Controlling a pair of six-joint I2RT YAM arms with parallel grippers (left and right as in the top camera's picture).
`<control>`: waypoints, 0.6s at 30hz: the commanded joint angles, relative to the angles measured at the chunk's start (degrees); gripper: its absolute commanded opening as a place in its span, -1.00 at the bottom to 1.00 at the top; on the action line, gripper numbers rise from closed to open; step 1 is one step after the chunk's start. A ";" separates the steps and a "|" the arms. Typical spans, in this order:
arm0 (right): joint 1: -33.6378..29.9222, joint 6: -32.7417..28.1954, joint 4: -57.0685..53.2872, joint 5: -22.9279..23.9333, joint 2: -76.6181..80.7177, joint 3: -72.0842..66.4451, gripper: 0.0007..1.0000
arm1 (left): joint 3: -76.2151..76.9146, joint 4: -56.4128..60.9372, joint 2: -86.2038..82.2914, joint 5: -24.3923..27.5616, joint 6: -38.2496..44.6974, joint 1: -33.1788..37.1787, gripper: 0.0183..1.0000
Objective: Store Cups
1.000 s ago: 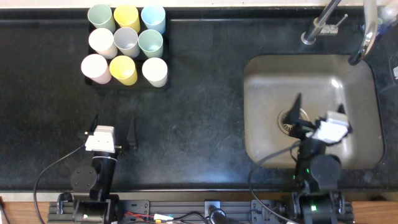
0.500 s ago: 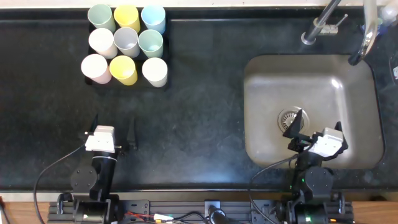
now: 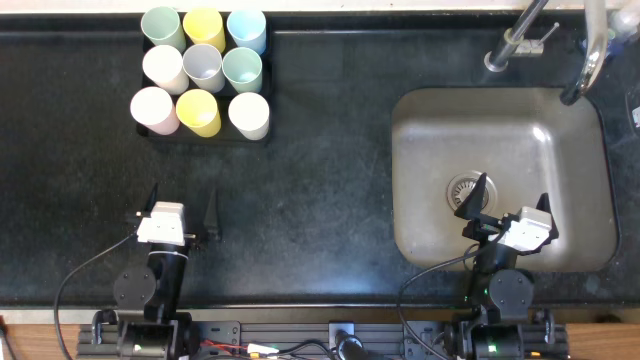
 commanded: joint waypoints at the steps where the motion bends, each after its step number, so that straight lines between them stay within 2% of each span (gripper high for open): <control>1: -0.17 5.57 0.28 -5.81 -0.66 -0.79 1.00 | -0.07 -0.15 -0.46 0.13 0.92 0.07 1.00; 4: -0.17 9.31 -0.15 -11.08 -0.66 -0.79 1.00 | -0.07 -0.13 -0.46 0.15 0.94 0.07 1.00; 8: -0.17 9.25 -0.42 -13.40 -0.66 -0.79 1.00 | -0.07 -0.15 -0.46 0.13 0.94 0.07 1.00; 13: -0.17 9.25 -1.27 -20.06 -0.66 -0.79 0.99 | -0.07 -0.15 -0.46 0.15 0.92 0.07 1.00; 18: -0.17 9.22 -1.27 -20.09 -0.66 -0.79 1.00 | -0.07 -0.15 -0.46 0.15 0.94 0.07 1.00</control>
